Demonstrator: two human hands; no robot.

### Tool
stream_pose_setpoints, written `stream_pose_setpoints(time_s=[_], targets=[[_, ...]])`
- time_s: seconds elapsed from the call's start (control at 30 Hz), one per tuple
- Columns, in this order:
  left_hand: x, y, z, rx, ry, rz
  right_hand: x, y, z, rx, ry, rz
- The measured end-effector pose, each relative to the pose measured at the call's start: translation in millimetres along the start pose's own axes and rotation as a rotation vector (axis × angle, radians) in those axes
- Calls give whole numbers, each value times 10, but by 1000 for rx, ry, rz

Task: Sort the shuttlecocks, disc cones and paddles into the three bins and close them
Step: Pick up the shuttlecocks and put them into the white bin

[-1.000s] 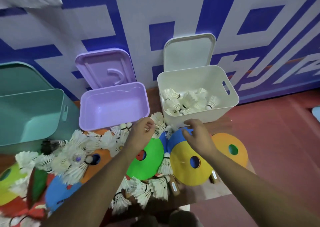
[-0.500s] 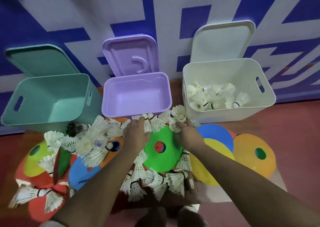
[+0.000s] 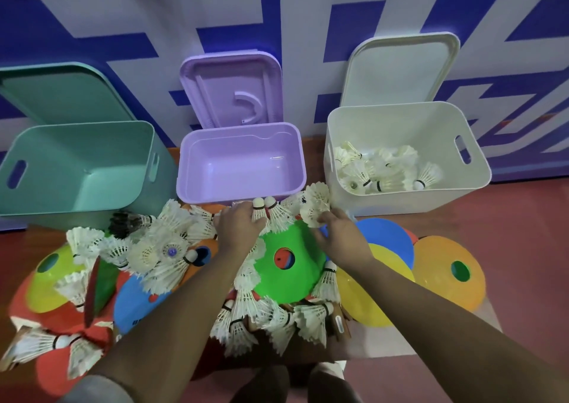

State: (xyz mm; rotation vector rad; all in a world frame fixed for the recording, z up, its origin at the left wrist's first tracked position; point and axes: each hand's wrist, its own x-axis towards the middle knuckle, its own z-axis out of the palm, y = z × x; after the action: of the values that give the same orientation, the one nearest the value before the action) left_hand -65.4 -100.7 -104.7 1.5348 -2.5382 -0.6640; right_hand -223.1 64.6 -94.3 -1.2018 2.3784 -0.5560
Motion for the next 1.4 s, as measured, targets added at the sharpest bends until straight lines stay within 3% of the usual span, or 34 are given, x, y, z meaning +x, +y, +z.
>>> stream_pose_setpoints(time_s=[0.2, 0.3, 0.43, 0.7, 0.9, 1.03, 1.23, 1.4], targets=[[-145, 189, -323, -244, 59, 98, -69, -161, -268, 172, 85, -34], [-203, 423, -562, -508, -8, 108, -87, -207, -534, 241, 138, -60], [-143, 941, -786, -639, -28, 151, -86, -146, -966, 243, 233, -79], [140, 2060, -561, -639, -135, 206, -70, 543, -1613, 184, 334, 91], [370, 2456, -176, -563, -222, 161, 132, 926, -1695, 163, 320, 196], [493, 2459, -133, -559, -327, 148, 269, 1022, -1695, 174, 291, 211], [398, 1898, -423, -563, -229, 132, 309, 809, -1597, 170, 286, 145], [176, 1065, -726, -513, -167, 57, 346, 217, -1330, 213, 211, -47]])
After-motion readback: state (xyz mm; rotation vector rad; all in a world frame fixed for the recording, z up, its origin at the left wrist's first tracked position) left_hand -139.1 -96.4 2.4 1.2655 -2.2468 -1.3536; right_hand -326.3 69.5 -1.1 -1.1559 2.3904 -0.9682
